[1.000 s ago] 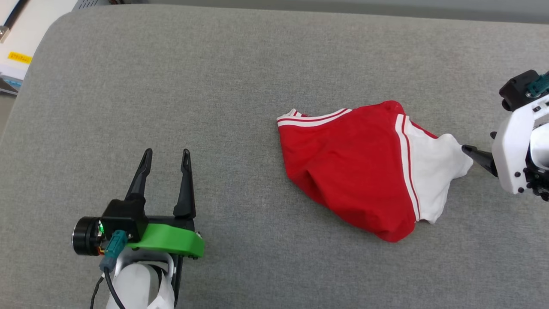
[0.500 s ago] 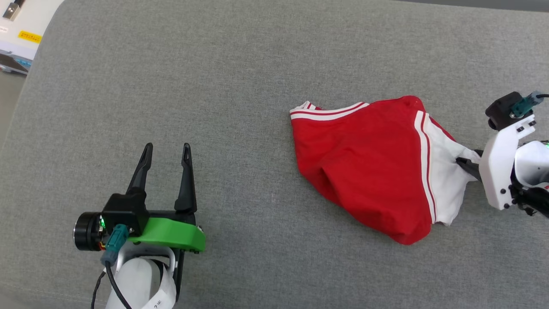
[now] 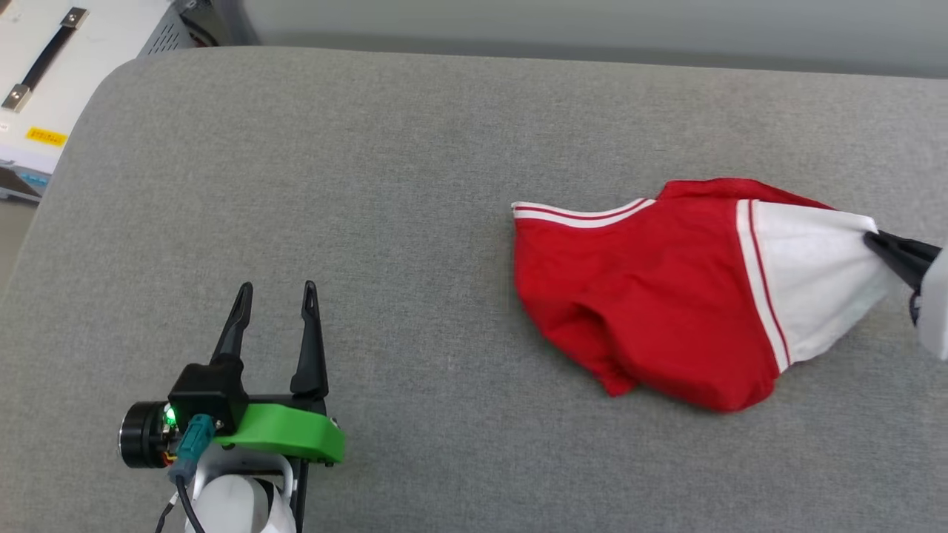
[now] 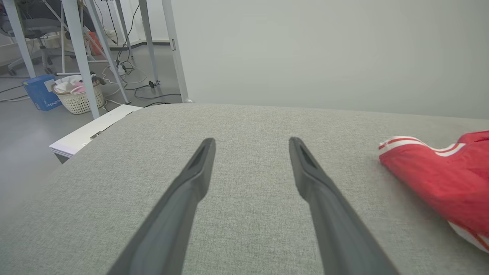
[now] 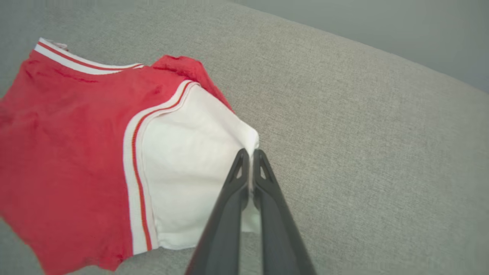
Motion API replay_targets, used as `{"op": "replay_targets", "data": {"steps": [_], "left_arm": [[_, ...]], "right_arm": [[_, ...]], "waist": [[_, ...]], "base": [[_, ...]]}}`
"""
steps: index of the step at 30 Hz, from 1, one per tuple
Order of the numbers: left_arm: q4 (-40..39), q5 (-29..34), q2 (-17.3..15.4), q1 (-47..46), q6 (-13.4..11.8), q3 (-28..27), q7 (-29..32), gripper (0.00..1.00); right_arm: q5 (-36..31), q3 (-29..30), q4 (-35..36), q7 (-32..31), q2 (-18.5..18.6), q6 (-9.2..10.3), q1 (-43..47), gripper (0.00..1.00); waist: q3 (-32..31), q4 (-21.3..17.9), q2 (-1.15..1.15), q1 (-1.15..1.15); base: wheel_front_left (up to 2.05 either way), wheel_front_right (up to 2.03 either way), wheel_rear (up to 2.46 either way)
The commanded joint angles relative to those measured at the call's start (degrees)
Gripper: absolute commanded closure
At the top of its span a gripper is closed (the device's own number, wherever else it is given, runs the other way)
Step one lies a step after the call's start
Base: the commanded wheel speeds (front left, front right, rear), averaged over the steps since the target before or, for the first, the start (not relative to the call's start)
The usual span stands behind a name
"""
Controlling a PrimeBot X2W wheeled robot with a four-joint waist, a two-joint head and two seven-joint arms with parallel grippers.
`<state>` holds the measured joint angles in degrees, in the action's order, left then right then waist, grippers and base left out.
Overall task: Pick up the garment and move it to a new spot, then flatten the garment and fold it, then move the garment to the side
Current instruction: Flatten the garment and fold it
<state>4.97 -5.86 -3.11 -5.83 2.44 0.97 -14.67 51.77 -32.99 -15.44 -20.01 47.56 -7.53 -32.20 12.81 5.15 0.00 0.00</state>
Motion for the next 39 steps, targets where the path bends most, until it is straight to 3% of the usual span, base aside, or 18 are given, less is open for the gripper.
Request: {"op": "replay_targets", "data": {"steps": [1, 8, 15, 21, 25, 27, 34, 39], "left_arm": [[-0.1, 0.4, 0.2, 0.6, -0.1, -0.3, -0.3, 0.00], [0.0, 0.6, 0.2, 1.0, 0.1, -0.3, -0.3, 0.00], [0.5, 0.8, 0.2, 0.4, 0.2, 0.0, -0.3, 0.00], [0.9, 0.7, 0.2, 0.0, 0.4, 0.0, -0.3, 0.00], [1.2, 0.6, 0.2, 0.1, 0.1, 0.0, -0.3, 0.00], [1.5, 0.7, 0.2, 0.4, 0.1, 0.0, -0.3, 0.00], [1.6, 1.2, 0.2, 1.0, 0.4, -0.4, -0.3, 0.00], [1.4, 1.4, 0.2, 1.9, 0.5, -0.6, -0.3, 0.00]], "right_arm": [[0.8, 1.9, 0.3, 0.6, 0.7, 0.04, 2.1, 1.00], [2.6, 13.5, -4.2, 0.0, 1.2, 0.04, 12.5, 1.00], [1.7, 21.6, -16.8, -0.5, -0.1, 0.04, 18.5, 1.00], [0.6, 24.4, -25.0, -0.4, -1.9, 0.04, 20.6, 1.00], [-0.6, 24.9, -25.1, 2.8, -3.1, 0.04, 19.9, 1.00], [-2.1, 25.1, -24.3, 5.7, -3.2, 0.04, 19.0, 0.00], [-10.0, 26.1, -18.2, 17.9, -3.9, 0.04, 17.5, 0.00], [-16.2, 29.1, -11.5, 24.9, -8.1, 0.04, 18.2, 0.00]], "waist": [[-1.4, -1.5, 0.00, 0.00], [-1.5, -2.2, 0.00, 0.00], [-0.4, -0.9, 0.00, 0.00], [0.2, 0.0, 0.00, 0.00], [-0.4, 0.0, 0.00, 0.00], [-1.1, -0.2, 0.00, 0.00], [-3.8, -0.6, 0.00, 0.00], [-5.2, -0.9, 0.00, 0.00]], "base": [[0.00, 0.00, 0.00], [0.00, 0.00, 0.00], [0.00, 0.00, 0.00], [0.00, 0.00, 0.00], [0.00, 0.00, 0.00], [0.00, 0.00, 0.00], [0.00, 0.00, 0.00], [0.00, 0.00, 0.00]]}}
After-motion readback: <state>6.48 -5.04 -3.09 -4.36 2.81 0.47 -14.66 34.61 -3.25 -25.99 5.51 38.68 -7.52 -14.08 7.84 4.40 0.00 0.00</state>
